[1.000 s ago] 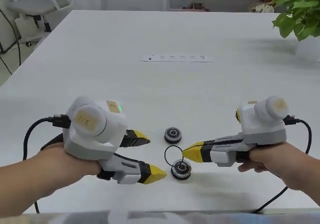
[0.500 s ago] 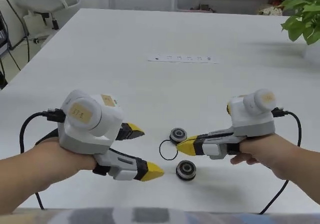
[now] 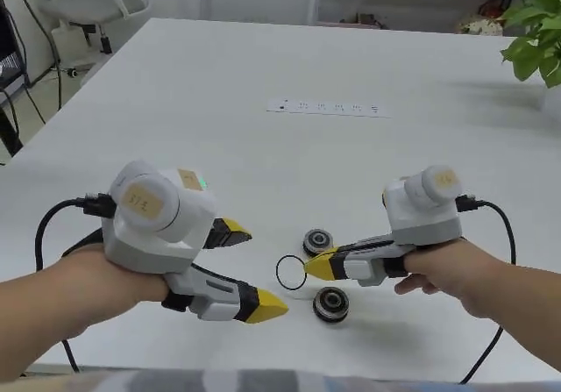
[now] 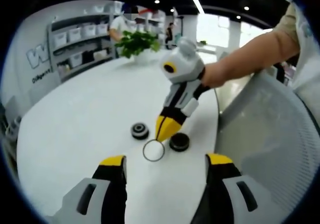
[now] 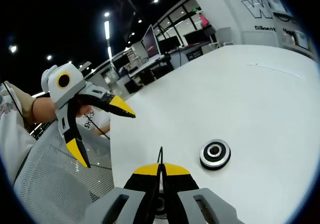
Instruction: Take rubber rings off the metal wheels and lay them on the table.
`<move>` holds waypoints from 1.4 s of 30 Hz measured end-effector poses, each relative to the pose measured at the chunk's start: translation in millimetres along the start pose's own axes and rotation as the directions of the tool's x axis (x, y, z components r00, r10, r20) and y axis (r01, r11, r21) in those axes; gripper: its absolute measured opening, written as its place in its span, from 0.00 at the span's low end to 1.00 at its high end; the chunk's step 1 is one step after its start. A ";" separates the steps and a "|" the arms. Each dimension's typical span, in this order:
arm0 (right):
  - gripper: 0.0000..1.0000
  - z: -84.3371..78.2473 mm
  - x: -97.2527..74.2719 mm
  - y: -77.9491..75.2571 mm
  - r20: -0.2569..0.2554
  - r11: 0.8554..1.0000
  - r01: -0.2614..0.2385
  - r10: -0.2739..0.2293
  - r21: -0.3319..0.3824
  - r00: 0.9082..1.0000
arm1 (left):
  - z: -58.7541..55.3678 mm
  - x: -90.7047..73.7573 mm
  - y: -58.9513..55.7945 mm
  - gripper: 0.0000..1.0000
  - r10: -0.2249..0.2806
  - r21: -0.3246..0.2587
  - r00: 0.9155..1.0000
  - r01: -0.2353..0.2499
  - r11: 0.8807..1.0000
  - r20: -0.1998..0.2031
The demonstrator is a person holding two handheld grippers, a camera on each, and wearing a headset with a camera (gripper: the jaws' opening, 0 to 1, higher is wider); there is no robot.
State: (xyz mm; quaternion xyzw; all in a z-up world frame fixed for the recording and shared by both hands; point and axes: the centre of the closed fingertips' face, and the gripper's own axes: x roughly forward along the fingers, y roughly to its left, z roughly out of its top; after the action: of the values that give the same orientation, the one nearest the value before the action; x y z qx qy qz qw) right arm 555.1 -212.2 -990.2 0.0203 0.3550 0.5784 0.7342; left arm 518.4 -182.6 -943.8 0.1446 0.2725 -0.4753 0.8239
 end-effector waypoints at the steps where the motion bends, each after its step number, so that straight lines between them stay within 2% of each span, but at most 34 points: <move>1: 0.00 -0.5 0.4 -1.0 -0.004 1.000 0.005 -0.005 -0.002 1.000 | -0.1 0.3 -0.2 0.64 0.000 0.000 1.000 0.000 1.000 0.000; 9: 0.00 -5.6 1.8 -7.8 -0.033 0.999 0.044 -0.045 -0.031 0.998 | -0.1 1.1 -1.2 0.65 -0.002 0.001 1.000 0.002 1.000 -0.003; 16: 0.08 -5.1 -2.4 -12.6 -0.027 0.997 0.070 -0.071 -0.046 0.997 | -1.2 0.6 -1.2 0.65 0.000 0.000 1.000 0.000 1.000 -0.008; 26: 0.17 -0.8 -9.3 -11.3 -0.004 0.996 0.071 -0.071 -0.057 0.997 | -2.5 2.0 -1.9 0.65 -0.005 0.000 1.000 0.005 1.000 -0.021; 32: 0.20 -1.7 -16.7 -7.1 0.001 0.995 0.063 -0.063 -0.071 0.998 | 0.4 4.2 -1.8 0.64 -0.011 0.005 1.000 0.011 1.000 -0.025; 42: 0.22 1.2 -33.8 2.4 0.043 0.995 0.051 -0.048 -0.090 0.998 | 4.9 13.7 -2.6 0.64 -0.027 0.017 0.999 0.028 0.999 -0.035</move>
State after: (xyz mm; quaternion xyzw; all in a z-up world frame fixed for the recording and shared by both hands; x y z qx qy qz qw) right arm 551.1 -240.1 -971.5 -0.0100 0.3137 0.5750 0.7556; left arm 523.2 -196.1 -947.9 0.1565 0.2847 -0.4865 0.8110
